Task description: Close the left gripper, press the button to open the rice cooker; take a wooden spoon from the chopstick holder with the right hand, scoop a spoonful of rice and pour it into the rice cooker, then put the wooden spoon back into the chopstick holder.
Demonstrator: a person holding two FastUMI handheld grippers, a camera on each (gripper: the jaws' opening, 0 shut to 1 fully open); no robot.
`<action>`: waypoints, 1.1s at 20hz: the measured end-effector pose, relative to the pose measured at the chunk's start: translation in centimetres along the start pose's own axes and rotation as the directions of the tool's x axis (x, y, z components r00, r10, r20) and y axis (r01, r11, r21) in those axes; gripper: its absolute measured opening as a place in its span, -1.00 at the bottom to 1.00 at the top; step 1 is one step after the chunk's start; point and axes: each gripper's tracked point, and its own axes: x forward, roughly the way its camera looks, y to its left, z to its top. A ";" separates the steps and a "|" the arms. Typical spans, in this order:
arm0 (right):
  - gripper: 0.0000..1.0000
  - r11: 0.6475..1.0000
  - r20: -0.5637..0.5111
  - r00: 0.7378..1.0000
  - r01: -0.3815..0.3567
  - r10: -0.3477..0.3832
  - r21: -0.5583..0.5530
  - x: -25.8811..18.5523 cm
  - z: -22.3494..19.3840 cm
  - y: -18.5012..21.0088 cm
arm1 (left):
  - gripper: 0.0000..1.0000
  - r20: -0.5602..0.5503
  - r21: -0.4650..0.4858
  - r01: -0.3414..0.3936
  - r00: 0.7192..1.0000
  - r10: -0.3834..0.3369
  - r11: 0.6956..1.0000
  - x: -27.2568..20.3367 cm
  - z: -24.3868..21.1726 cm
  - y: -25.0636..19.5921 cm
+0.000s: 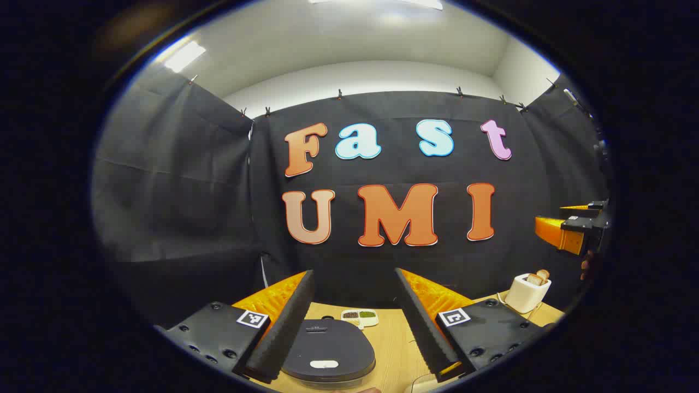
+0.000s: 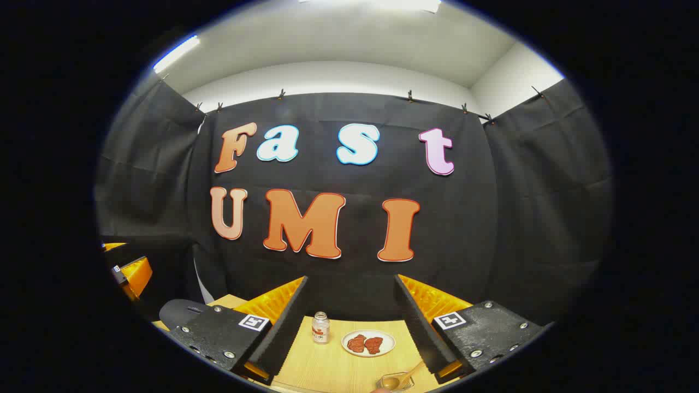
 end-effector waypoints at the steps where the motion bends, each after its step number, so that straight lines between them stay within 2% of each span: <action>1: 0.83 1.000 -0.003 1.000 -0.011 0.011 -0.012 -0.4 0.1 0.1 | 0.95 0.001 -0.002 -0.002 1.000 0.002 1.000 0.2 0.1 0.4; 4: 0.89 0.999 -0.002 0.999 -0.043 0.043 -0.024 -0.3 0.1 1.5 | 0.97 0.002 0.004 -0.018 1.000 0.018 1.000 0.4 0.4 0.5; 5: 0.89 0.998 0.000 0.999 -0.053 0.053 -0.018 -0.1 0.3 1.5 | 0.92 0.010 0.009 -0.017 1.000 0.017 1.000 0.3 0.8 0.2; 6: 0.83 0.998 0.004 0.998 -0.057 0.057 -0.008 0.1 0.4 1.4 | 0.94 0.019 0.009 -0.005 1.000 0.005 1.000 0.3 1.3 -0.3; 8: 0.89 0.998 0.015 0.998 -0.066 0.066 0.005 0.3 0.7 0.9 | 0.99 0.028 -0.003 0.036 0.999 -0.036 0.999 0.4 1.6 -1.8; 9: 0.83 0.998 0.023 0.998 -0.060 0.060 0.001 0.5 0.8 0.4 | 0.84 0.029 -0.011 0.051 0.998 -0.050 0.999 0.5 1.8 -2.5; 10: 0.94 0.998 0.029 0.998 -0.058 0.058 0.000 0.7 0.9 -0.1 | 0.84 0.026 -0.015 0.058 0.998 -0.058 0.998 0.5 1.8 -2.8; 12: 0.94 0.998 0.027 0.998 -0.056 0.055 0.006 0.4 0.7 -0.9 | 0.92 0.020 -0.018 0.061 0.998 -0.061 0.998 0.6 1.8 -3.7; 15: 0.89 0.998 0.014 0.998 -0.057 0.057 0.008 0.3 -0.1 -1.9 | 0.86 0.025 0.001 0.051 0.998 -0.051 0.999 0.6 2.0 -4.5; 16: 0.89 0.998 0.004 0.998 -0.057 0.057 0.010 0.4 -0.4 -2.2 | 0.97 0.030 0.013 0.045 0.999 -0.045 0.999 0.5 2.1 -4.5; 19: 0.94 0.998 -0.010 0.999 -0.051 0.052 0.028 0.6 -0.8 -2.7 | 0.97 0.038 0.045 0.017 0.999 -0.018 0.999 0.4 2.3 -4.4; 22: 0.89 0.997 -0.028 0.997 -0.064 0.065 0.050 0.4 -1.4 -2.2 | 0.97 0.049 0.069 -0.002 0.999 -0.002 0.998 0.2 2.3 -4.3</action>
